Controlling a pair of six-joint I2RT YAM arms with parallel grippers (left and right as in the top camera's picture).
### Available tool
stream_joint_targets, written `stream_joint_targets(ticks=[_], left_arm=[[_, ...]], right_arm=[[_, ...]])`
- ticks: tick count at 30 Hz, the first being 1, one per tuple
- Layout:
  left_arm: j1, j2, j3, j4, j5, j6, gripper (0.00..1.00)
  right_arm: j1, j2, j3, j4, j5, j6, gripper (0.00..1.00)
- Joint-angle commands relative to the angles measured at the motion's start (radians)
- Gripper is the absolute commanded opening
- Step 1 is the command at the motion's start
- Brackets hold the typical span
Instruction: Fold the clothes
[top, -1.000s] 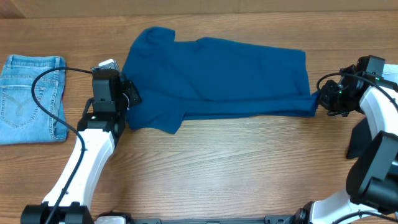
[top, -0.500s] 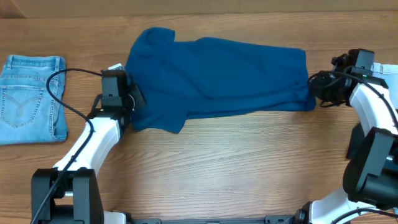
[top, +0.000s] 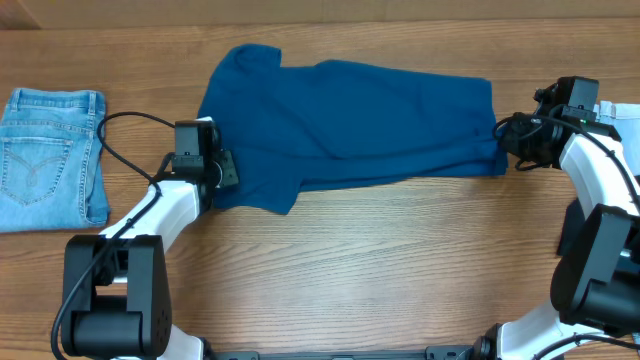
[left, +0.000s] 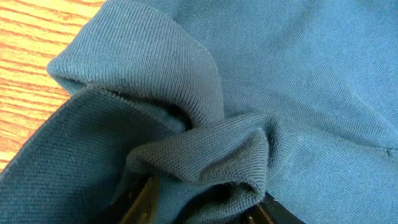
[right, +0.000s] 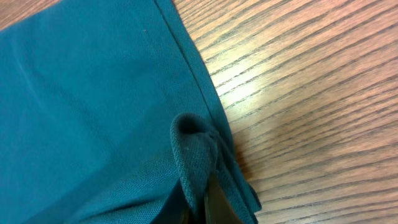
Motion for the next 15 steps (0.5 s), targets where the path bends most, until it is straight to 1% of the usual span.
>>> stream_joint_targets(ticks=[1,4,5,6,7,8,10,11,12,13,15], left_arm=[[0.005,0.013,0.004,0.034,-0.013,0.019,0.46],[0.005,0.013,0.004,0.037,-0.013,0.019,0.47],[0.005,0.013,0.004,0.037,-0.013,0.019,0.42],[0.005,0.013,0.005,0.04,0.006,0.019,0.22],[0.005,0.012,0.005,0.056,0.046,0.018,0.04],[0.005,0.01,0.007,0.079,0.089,0.015,0.04],[0.005,0.005,0.04,0.086,0.111,0.007,0.04],[0.005,0.004,0.065,0.082,0.111,0.007,0.04],[0.005,0.004,0.081,0.082,0.111,0.007,0.04],[0.006,0.004,0.108,0.082,0.11,0.008,0.04],[0.009,0.004,0.137,0.095,0.091,0.007,0.04]], right_arm=[[0.001,0.043,0.019,0.002,0.016,0.005,0.04],[0.001,0.069,0.019,0.003,0.017,0.005,0.04],[0.001,0.069,0.019,0.007,0.016,0.005,0.04],[0.001,0.069,0.019,0.007,0.017,0.004,0.04],[0.001,0.069,0.019,0.007,0.017,0.004,0.04],[0.001,0.069,0.019,0.007,0.017,0.004,0.04],[0.001,0.069,0.019,0.007,0.016,0.004,0.11],[0.001,0.069,0.019,0.011,0.016,0.004,0.13],[0.001,0.069,0.019,0.019,0.016,0.004,0.18],[0.001,0.069,0.019,0.031,0.016,0.004,0.3],[0.001,0.069,0.019,0.061,0.012,0.004,0.43]])
